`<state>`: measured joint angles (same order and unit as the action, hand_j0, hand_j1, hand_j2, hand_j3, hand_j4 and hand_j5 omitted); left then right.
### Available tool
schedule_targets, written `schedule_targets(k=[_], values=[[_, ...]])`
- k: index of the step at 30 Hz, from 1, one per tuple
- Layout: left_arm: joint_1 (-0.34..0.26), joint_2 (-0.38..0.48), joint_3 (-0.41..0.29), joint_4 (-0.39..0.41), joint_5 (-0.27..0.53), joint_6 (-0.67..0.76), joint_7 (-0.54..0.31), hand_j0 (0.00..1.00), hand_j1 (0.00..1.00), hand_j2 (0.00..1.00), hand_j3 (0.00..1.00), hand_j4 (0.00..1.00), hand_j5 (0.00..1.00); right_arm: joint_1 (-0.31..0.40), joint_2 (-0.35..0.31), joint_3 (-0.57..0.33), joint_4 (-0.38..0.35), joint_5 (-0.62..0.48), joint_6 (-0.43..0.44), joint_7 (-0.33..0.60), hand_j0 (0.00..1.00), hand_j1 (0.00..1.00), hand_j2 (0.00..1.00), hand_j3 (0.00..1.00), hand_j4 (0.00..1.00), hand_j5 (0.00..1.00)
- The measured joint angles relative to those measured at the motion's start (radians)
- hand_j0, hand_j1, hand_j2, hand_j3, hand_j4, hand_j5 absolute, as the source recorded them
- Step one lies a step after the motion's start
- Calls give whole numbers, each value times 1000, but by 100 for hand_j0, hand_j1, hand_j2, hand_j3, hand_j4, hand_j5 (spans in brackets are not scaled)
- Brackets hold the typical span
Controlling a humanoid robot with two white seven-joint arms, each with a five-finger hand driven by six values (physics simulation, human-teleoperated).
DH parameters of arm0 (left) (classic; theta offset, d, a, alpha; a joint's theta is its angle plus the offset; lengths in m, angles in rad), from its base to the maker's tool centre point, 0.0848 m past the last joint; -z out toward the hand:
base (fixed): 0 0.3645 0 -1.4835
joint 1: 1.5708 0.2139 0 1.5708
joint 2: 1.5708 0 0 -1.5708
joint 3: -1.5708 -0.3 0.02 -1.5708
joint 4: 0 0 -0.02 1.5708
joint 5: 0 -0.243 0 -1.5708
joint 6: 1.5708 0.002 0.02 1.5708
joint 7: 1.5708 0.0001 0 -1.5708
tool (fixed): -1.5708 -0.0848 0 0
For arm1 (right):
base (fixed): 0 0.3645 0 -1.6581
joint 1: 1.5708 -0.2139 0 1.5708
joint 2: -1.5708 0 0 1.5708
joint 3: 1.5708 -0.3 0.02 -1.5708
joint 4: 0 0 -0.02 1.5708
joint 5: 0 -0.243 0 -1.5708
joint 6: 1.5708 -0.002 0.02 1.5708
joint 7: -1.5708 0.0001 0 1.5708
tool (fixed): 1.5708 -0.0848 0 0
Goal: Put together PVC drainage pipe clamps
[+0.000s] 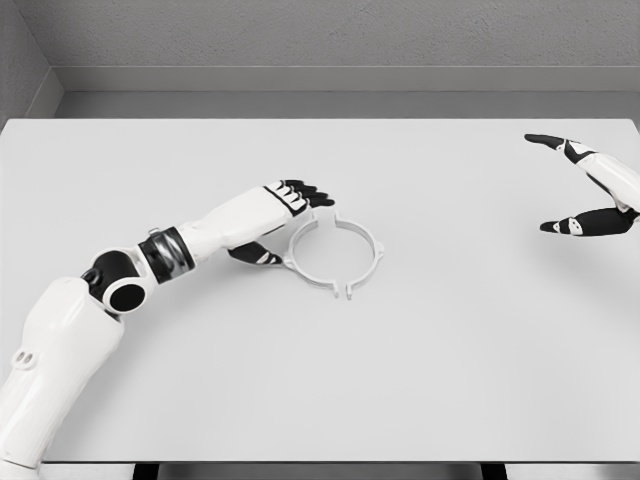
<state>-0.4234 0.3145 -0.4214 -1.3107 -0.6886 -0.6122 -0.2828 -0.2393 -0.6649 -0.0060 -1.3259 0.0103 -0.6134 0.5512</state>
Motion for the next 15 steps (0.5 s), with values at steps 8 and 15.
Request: schedule_targets(k=[8,15], values=[[-18,-1,3,27,0,0,0,100,100,100,100,100,100,2,-1,0,0,0,0,0,100,100,100,100,100,100],[-29,-6,3,38,0,0,0,100,100,100,100,100,100,2,-1,0,0,0,0,0,100,100,100,100,100,100]])
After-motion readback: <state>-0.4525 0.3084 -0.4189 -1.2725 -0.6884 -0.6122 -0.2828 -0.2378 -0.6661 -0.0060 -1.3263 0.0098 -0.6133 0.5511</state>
